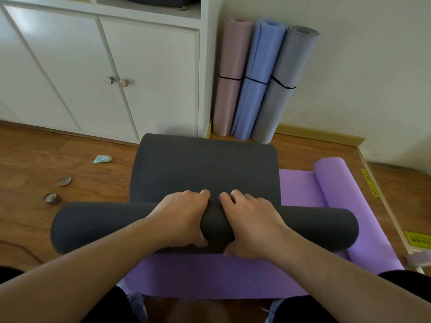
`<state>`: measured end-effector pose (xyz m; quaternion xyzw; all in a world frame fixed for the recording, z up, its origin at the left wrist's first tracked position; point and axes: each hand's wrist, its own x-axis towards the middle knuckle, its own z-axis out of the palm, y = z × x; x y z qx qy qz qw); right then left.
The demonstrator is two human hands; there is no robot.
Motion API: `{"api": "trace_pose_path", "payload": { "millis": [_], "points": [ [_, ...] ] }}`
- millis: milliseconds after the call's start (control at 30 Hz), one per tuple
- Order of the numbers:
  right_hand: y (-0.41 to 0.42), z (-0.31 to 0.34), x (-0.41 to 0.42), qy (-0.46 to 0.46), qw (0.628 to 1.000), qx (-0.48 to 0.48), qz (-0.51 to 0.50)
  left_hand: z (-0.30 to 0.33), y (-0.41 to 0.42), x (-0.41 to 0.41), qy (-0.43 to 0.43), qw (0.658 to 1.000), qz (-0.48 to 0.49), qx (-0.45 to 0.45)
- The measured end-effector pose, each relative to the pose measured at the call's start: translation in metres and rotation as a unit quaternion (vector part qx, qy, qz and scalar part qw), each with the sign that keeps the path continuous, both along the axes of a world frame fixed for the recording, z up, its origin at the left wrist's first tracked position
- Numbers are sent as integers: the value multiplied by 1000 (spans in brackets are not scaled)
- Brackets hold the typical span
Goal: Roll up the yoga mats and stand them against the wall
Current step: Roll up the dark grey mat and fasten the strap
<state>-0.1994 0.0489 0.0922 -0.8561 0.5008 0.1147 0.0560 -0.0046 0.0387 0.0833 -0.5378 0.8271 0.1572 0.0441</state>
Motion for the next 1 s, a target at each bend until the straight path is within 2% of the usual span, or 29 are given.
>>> {"api": "trace_pose_path", "payload": {
  "millis": [67, 167, 333, 400, 567, 733, 933, 1000],
  "points": [
    [0, -2, 1, 0, 1000, 5, -5, 2, -1, 1, -3, 999, 4, 34],
    [-3, -6, 0, -20, 1000, 9, 3, 0, 3, -1, -6, 999, 1, 36],
    [-7, 0, -4, -33, 999, 8, 4, -12, 13, -7, -55, 994, -39, -86],
    [-7, 1, -5, -32, 999, 11, 2, -12, 11, -9, -45, 994, -26, -95],
    [-3, 2, -7, -20, 1000, 5, 13, -1, 0, -3, -6, 999, -3, -39],
    [-2, -5, -3, -16, 1000, -3, 13, 5, 0, 0, -10, 1000, -6, 14],
    [-5, 4, -4, -32, 999, 1, 7, -10, 10, -3, -44, 994, -39, -96],
    [-6, 5, -4, -36, 999, 11, 5, -10, 8, -3, -39, 994, -35, -100]
  ]
}}
